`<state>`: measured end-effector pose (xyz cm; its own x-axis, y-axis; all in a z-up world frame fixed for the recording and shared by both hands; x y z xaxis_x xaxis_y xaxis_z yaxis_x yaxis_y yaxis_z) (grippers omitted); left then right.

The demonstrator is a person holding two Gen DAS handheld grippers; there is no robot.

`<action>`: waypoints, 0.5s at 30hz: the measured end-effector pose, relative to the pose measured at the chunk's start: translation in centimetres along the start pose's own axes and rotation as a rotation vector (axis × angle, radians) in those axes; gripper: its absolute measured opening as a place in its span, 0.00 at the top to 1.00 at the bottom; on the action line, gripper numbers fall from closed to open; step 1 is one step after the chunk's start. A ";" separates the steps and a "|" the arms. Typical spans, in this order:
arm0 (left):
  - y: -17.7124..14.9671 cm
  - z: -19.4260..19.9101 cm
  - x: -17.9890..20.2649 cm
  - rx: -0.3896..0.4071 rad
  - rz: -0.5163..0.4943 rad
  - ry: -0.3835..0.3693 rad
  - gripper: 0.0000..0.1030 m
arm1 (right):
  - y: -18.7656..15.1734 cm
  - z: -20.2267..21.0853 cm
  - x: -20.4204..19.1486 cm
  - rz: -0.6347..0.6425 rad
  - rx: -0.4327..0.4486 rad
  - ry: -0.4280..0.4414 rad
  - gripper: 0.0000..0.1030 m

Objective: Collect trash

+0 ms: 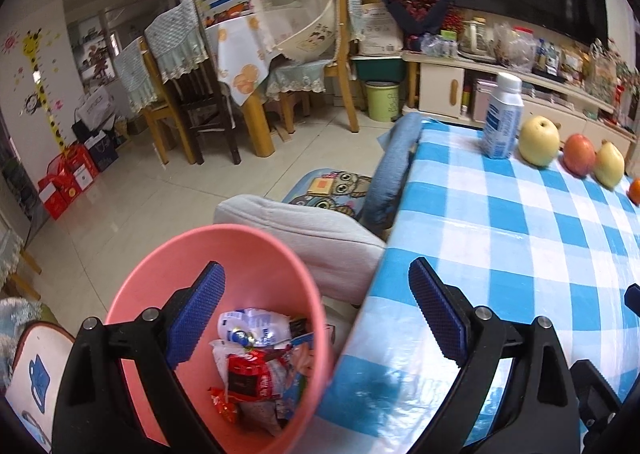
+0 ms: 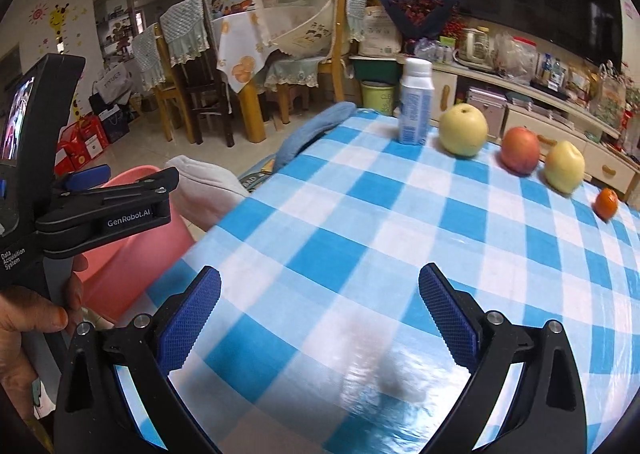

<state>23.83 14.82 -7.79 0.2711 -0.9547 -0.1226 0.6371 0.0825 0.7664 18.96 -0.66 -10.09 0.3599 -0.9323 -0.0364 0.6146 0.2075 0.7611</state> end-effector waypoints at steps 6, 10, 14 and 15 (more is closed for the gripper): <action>-0.2 0.3 3.1 0.003 -0.042 -0.021 0.09 | -1.6 0.4 2.9 -0.045 -0.026 -0.017 0.05; -0.4 0.5 5.1 0.004 -0.066 -0.041 0.08 | -2.7 0.6 4.7 -0.081 -0.049 -0.032 0.05; -0.5 0.7 6.9 0.010 -0.086 -0.054 0.08 | -3.5 0.9 6.3 -0.088 -0.063 -0.050 0.05; -0.6 0.8 7.4 0.011 -0.090 -0.060 0.08 | -3.6 1.1 6.8 -0.094 -0.060 -0.056 0.05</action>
<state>24.92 7.47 -8.64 0.1695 -0.9736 -0.1532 0.6491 -0.0067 0.7607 18.41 -8.07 -12.37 0.2600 -0.9632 -0.0679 0.6855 0.1346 0.7156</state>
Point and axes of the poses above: each gripper's, at about its wrist camera, not at the fingertips, and z roughly against the way its jaws point, x to its right, y to its top, the point moved 10 cm from there along -z, roughly the way its jaws point, and after that the axes turned 4 degrees about z, right-handed, at the moved point
